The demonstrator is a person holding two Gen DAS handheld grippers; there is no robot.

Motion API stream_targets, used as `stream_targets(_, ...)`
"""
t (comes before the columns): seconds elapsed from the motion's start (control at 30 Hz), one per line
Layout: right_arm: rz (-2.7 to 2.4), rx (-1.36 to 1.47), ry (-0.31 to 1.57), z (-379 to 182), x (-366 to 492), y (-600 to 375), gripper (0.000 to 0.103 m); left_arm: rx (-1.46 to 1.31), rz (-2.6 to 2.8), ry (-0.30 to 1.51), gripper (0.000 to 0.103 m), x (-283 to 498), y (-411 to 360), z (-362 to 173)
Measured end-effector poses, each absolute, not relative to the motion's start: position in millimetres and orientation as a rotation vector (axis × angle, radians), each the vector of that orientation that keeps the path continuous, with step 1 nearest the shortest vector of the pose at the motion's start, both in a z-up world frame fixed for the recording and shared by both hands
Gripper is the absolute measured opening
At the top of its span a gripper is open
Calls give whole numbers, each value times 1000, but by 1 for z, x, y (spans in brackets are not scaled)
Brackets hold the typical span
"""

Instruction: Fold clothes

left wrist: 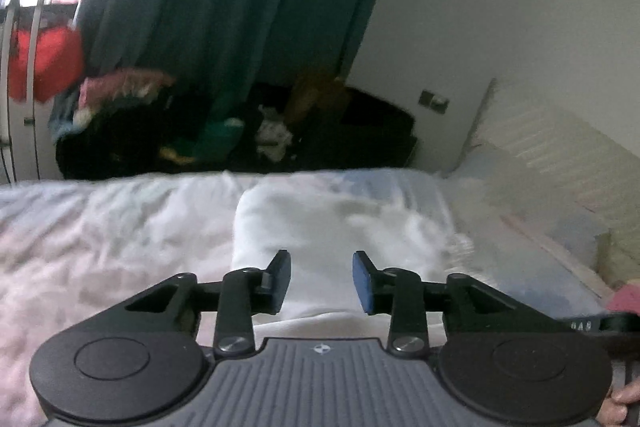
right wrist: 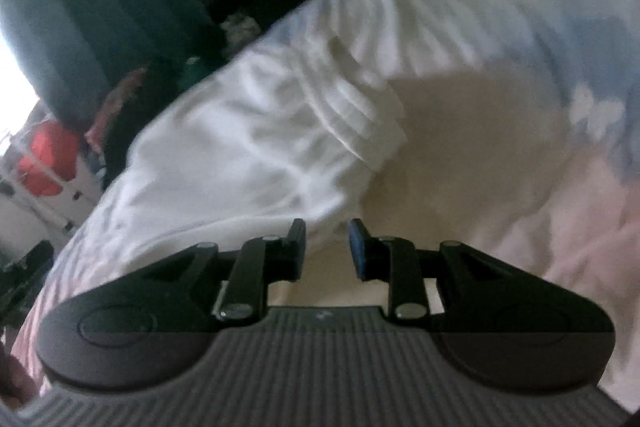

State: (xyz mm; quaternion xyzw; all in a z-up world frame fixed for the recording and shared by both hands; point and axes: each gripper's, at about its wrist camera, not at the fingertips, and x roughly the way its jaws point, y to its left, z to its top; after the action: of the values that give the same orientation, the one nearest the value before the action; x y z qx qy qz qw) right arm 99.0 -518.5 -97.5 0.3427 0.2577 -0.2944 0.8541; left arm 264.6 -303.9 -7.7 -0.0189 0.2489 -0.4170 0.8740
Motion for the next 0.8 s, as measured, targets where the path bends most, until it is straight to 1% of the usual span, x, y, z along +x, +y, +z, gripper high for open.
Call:
stream_targets(0.07,-589,687,509,-70,85,-503,28,-30,-865,481,45,241,-292,17)
stream_targets(0.13,-566,651,476,-44,69,-486,28,-30,-878,445,54,214,-277,39)
stream_targets(0.17,-555,629,465,-33,61,-478,28,-32,-882,433,56,200,-268,48)
stream_targets(0.2,-546,603,455,-21,53,-469,28,-33,-886,421,60,186,-260,58)
stream_targets(0.23,-539,574,444,-10,43,-459,28,-31,-888,409,67,172,-252,66)
stream_targets(0.27,-531,553,429,0,34,-451,28,-25,-887,398,72,159,-245,74)
stream_targets(0.3,-524,538,411,9,24,-444,32,-20,-884,386,79,146,-238,81)
stream_targets(0.33,-518,524,394,17,15,-437,51,-14,-881,375,85,133,-230,88)
stream_targets(0.37,-512,509,377,25,5,-430,79,-12,-877,364,88,121,-223,94)
stream_targets(0.4,-506,494,362,32,-3,-423,91,-14,-873,354,97,109,-215,99)
stream_targets(0.43,-499,478,348,38,-11,-416,92,-16,-869,344,103,98,-207,103)
stream_targets(0.6,-471,410,318,58,-44,-381,92,-8,-829,314,103,55,-172,117)
stream_targets(0.8,-457,330,262,57,-72,-344,92,40,-787,287,103,13,-142,120)
